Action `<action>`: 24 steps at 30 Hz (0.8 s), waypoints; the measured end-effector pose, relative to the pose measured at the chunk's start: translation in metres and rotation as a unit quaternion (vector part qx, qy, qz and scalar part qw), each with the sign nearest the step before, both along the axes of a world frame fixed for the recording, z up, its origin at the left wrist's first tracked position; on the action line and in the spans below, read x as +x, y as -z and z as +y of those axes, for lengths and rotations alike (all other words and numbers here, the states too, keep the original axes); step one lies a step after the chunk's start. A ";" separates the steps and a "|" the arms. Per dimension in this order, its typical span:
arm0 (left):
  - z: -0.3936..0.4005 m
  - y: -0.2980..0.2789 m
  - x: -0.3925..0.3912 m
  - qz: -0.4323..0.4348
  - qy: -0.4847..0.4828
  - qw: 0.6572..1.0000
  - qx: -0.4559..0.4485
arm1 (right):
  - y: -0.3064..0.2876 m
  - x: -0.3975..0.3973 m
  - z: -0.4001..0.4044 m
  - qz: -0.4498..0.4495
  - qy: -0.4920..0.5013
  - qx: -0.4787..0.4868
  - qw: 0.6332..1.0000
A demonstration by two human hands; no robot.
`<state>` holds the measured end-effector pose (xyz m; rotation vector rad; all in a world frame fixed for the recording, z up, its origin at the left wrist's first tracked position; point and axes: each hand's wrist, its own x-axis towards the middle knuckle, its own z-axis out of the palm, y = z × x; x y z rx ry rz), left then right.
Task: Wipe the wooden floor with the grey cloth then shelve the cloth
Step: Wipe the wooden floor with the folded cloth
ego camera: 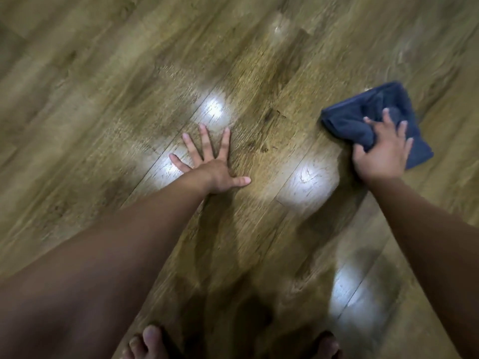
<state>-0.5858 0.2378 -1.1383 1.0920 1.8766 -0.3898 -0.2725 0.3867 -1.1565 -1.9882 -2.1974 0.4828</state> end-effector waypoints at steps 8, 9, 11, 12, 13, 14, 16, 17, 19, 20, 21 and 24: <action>0.043 -0.005 -0.028 -0.038 0.033 0.999 0.019 | 0.008 -0.005 0.002 -0.010 0.026 0.012 1.000; 0.042 -0.005 -0.028 -0.046 0.028 0.998 0.020 | 0.009 -0.006 0.002 -0.006 0.037 0.014 0.999; 0.042 -0.004 -0.029 -0.041 0.028 0.999 0.017 | 0.010 -0.019 0.001 0.000 0.081 0.020 0.997; 0.043 -0.003 -0.029 -0.036 0.027 0.999 0.013 | 0.011 -0.029 0.002 0.003 0.116 0.020 0.993; 0.045 -0.002 -0.029 -0.033 0.024 0.999 0.009 | 0.012 -0.041 0.004 0.005 0.158 0.018 0.987; 0.045 -0.002 -0.028 -0.032 0.020 0.999 0.010 | 0.013 -0.055 0.006 0.003 0.201 0.013 0.980; 0.046 -0.002 -0.028 -0.031 0.016 0.999 0.014 | 0.013 -0.089 0.015 0.007 0.275 -0.003 0.961; 0.047 -0.002 -0.028 -0.032 0.013 0.999 0.013 | 0.012 -0.106 0.020 0.014 0.304 -0.015 0.952; 0.048 -0.001 -0.029 -0.030 0.003 0.999 0.014 | 0.010 -0.138 0.029 0.027 0.334 -0.039 0.941; 0.050 0.000 -0.030 -0.025 -0.002 1.000 0.016 | 0.010 -0.153 0.032 0.027 0.333 -0.047 0.941; 0.050 0.001 -0.029 -0.025 -0.005 1.000 0.015 | 0.009 -0.167 0.035 0.025 0.324 -0.055 0.944; 0.053 0.004 -0.028 -0.014 -0.010 1.000 0.017 | 0.006 -0.215 0.040 0.024 0.261 -0.063 0.963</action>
